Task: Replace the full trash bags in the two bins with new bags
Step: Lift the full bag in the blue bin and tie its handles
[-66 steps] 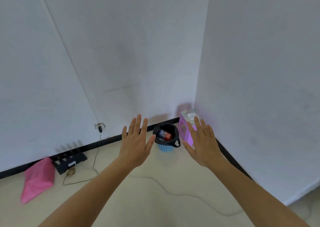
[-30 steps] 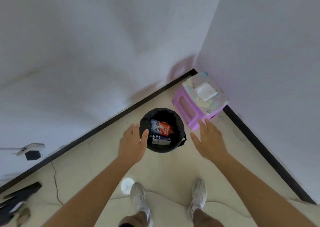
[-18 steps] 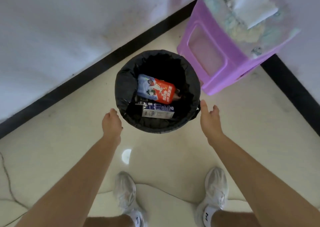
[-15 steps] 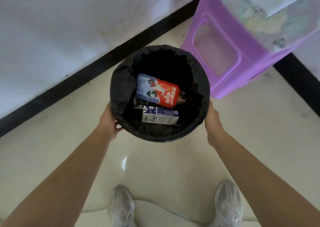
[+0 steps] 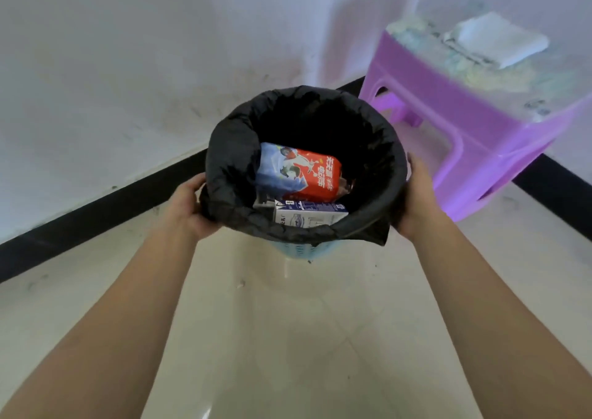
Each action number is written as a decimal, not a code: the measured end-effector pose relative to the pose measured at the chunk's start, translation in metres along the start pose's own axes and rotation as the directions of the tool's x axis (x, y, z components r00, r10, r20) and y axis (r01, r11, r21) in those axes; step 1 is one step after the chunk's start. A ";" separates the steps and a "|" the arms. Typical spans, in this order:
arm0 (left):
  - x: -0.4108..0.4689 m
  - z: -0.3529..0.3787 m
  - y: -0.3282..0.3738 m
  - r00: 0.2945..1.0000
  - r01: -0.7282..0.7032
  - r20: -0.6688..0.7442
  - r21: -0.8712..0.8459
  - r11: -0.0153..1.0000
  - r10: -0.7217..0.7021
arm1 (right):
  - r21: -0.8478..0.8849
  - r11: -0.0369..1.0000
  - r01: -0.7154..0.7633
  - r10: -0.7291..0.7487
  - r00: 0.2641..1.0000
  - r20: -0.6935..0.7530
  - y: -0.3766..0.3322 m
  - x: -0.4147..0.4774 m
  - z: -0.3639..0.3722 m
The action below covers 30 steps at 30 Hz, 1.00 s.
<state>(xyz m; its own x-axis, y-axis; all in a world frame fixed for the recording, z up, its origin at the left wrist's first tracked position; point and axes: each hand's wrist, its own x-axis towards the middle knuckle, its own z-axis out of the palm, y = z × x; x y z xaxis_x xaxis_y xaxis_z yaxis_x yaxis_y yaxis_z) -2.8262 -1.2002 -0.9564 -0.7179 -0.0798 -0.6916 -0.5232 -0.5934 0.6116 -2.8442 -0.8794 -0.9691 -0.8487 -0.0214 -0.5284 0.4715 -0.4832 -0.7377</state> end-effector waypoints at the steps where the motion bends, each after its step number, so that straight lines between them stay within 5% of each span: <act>1: -0.007 -0.006 0.008 1.000 0.029 0.013 -0.018 0.999 -0.028 | -0.122 0.992 0.016 -0.013 1.000 0.027 -0.008 -0.013 0.003; 5: -0.022 0.004 0.040 0.977 -0.208 -0.033 0.062 0.976 0.210 | -0.549 0.817 0.175 -0.175 0.983 0.054 -0.026 -0.027 0.007; 8: -0.032 0.046 0.056 0.730 -0.636 -0.126 0.238 0.734 0.672 | -0.643 0.736 0.214 -0.324 0.944 -0.057 -0.025 -0.019 0.010; 11: -0.063 0.102 0.041 0.504 -0.801 0.229 0.483 0.353 0.832 | -0.621 0.755 0.213 -0.370 0.919 -0.135 -0.017 -0.027 0.020; 14: -0.077 0.124 -0.003 0.516 -0.777 0.557 0.625 0.081 0.650 | -0.640 0.744 0.195 -0.384 0.907 -0.170 -0.003 -0.040 0.020; 17: -0.081 0.120 -0.025 0.614 -0.767 0.595 0.606 0.211 0.519 | -0.681 0.703 0.206 -0.400 0.906 -0.138 0.001 -0.040 0.020; 22: -0.114 0.153 -0.018 0.475 -0.866 0.652 0.229 0.444 0.590 | -0.877 0.423 0.229 -0.431 0.902 0.028 -0.004 -0.043 0.035; 24: -0.125 0.156 0.010 0.357 -0.934 0.550 0.196 0.299 0.755 | -0.961 0.244 0.134 -0.353 0.935 0.040 -0.014 -0.045 0.027; 27: -0.128 0.136 0.060 0.011 -0.925 0.361 0.357 -0.127 0.932 | -0.998 0.039 0.044 -0.529 0.849 0.017 -0.040 -0.056 0.016; 28: -0.126 0.126 0.071 -0.052 -0.909 0.288 0.383 -0.165 0.956 | -0.995 0.045 0.084 -0.654 0.756 0.034 -0.053 -0.062 0.016; 30: -0.117 0.108 0.086 -0.029 -0.925 0.098 0.373 -0.064 0.995 | -0.951 0.176 0.255 -0.834 0.551 -0.006 -0.082 -0.072 0.020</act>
<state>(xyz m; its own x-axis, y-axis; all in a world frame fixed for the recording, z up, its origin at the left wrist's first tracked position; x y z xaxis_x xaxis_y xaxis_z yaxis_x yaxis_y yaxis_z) -2.8368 -1.1556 -0.7816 -0.5445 -0.5097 0.6662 0.5263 0.4108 0.7445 -2.8267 -0.8561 -0.8618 -0.8599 0.3966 0.3215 0.0937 0.7417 -0.6641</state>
